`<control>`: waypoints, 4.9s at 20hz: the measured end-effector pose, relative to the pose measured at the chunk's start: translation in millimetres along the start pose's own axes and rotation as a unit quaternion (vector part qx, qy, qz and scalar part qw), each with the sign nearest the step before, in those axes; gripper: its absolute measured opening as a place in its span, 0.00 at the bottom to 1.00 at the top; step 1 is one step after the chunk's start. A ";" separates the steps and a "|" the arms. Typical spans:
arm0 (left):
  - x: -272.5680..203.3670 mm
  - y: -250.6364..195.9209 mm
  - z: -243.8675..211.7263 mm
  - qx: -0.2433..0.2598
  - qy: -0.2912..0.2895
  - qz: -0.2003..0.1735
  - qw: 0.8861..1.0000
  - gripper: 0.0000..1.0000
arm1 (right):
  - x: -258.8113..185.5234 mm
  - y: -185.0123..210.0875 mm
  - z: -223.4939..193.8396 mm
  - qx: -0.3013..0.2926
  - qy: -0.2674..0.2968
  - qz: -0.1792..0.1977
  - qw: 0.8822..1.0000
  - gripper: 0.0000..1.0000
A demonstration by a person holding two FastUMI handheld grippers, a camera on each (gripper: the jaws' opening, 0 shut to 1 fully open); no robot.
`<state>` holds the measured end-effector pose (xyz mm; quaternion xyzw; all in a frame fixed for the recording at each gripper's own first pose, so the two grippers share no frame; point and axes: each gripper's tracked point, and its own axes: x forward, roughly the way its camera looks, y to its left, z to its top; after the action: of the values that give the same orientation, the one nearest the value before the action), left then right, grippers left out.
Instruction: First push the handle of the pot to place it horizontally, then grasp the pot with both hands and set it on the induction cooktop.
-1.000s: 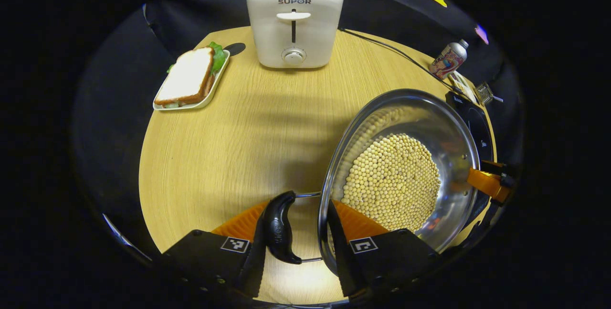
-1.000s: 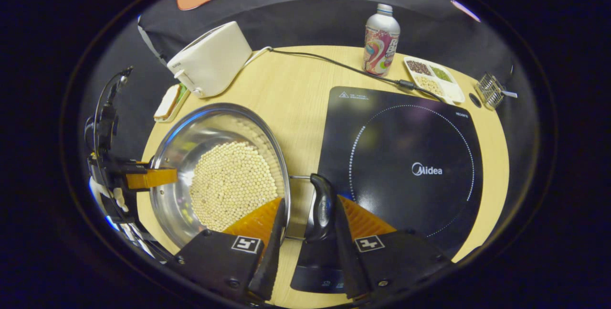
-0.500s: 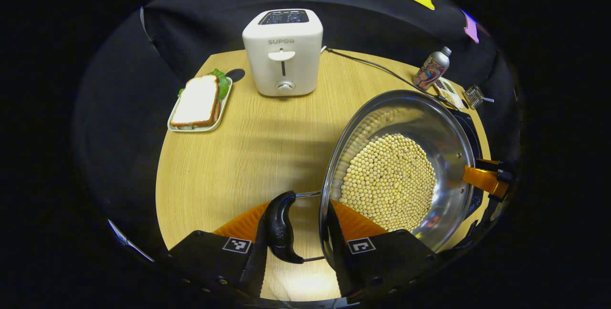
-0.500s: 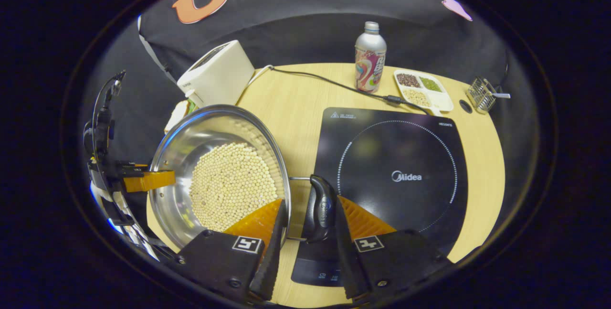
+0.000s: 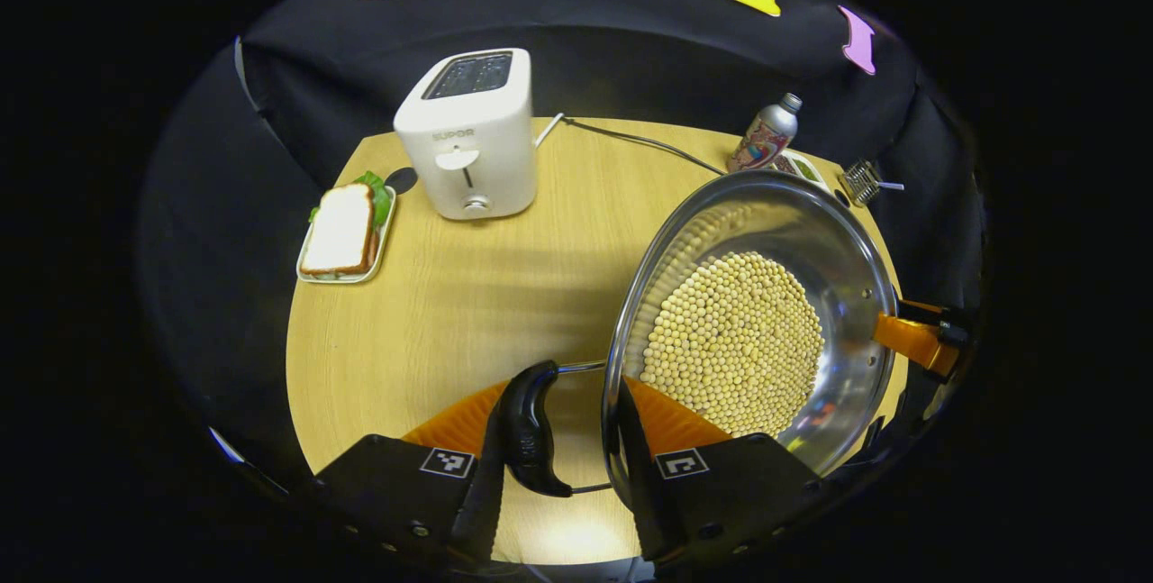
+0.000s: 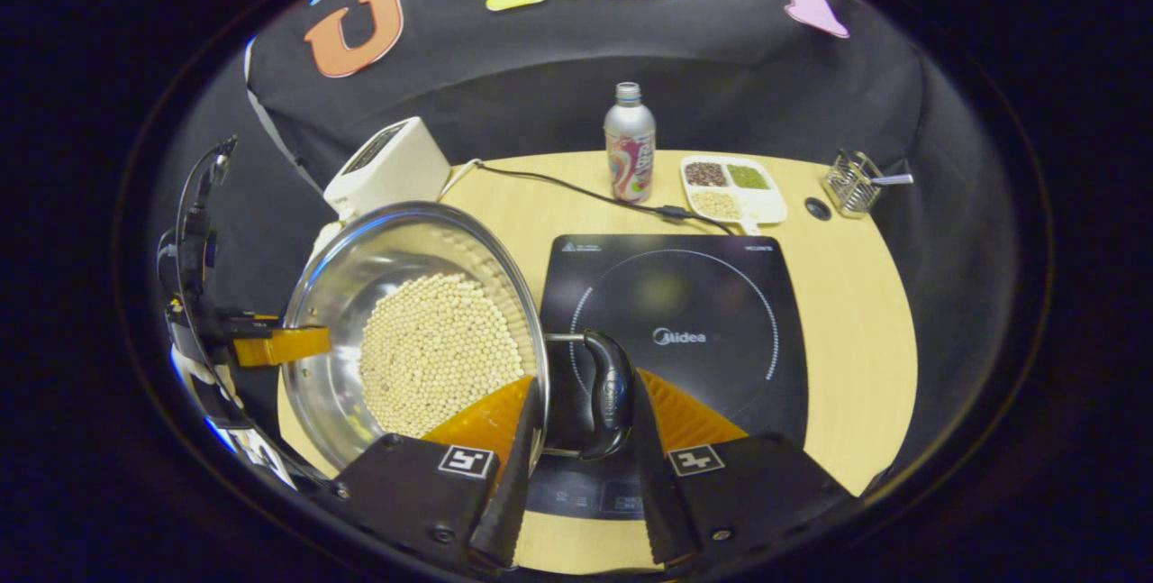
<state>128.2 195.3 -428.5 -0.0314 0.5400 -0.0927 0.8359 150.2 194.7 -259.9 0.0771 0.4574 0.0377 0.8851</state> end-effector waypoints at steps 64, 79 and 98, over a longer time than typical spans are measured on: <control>5.7 2.3 12.1 0.020 0.027 -0.025 0.999 0.59 | 31.9 -216.3 40.1 -0.005 0.008 -0.039 0.999 0.55; -22.6 -11.0 39.6 0.035 -0.100 -0.012 0.994 0.96 | -8.1 -194.5 61.2 -0.038 -0.110 -0.022 0.993 0.82; -154.0 10.6 59.3 0.049 -0.287 0.029 0.956 0.96 | -117.0 -123.9 78.9 -0.090 -0.235 -0.030 0.967 0.82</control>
<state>121.8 231.9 -267.4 0.0001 0.2727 -0.0818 0.9586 146.3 48.6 -142.1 -0.0096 0.2329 0.0329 0.9719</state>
